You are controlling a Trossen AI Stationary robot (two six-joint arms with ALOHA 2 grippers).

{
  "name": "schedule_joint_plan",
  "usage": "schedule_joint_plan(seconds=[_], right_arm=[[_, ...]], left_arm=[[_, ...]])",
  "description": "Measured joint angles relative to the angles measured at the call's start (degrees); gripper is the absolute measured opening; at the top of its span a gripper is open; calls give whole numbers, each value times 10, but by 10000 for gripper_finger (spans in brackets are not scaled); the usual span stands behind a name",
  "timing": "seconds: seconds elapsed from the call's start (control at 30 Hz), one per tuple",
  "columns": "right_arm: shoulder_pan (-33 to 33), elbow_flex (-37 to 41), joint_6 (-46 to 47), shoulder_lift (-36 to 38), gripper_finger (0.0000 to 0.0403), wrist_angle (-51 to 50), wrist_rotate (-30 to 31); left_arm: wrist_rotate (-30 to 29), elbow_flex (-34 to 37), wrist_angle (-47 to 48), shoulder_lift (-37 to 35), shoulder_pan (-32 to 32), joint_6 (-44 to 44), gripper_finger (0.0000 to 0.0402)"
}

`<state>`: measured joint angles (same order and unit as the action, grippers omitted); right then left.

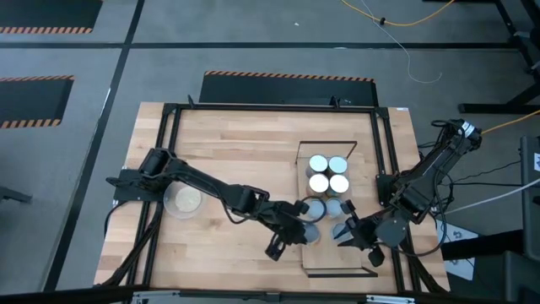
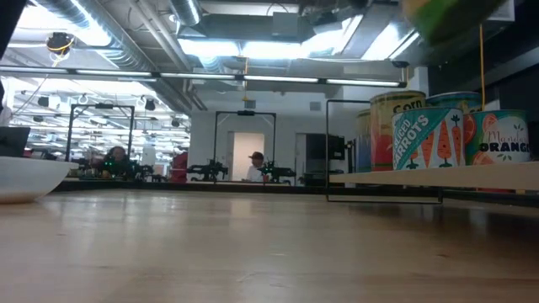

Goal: Pick and place cans onto a shelf
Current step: Put the yellow can onto the shelf

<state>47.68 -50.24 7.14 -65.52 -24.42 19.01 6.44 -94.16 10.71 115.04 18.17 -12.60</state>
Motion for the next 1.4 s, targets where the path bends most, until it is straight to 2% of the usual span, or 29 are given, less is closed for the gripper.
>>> schedule_joint_plan(seconds=[0.17, 0.47, 0.93, 1.4], right_arm=[[-16, 0, 1, 0, 101, 4, 0], [-40, 0, 0, -7, 101, 26, 0], [-59, 0, -1, -96, 101, 69, -1], [-59, 0, 1, -142, 101, 71, -2]], left_arm=[[17, 1, -52, 24, 0, -5, 2], [18, 2, -57, 61, 0, -12, 3], [16, 2, -71, 73, -5, -46, 5], [1, 2, -69, 95, -8, -60, 5]])
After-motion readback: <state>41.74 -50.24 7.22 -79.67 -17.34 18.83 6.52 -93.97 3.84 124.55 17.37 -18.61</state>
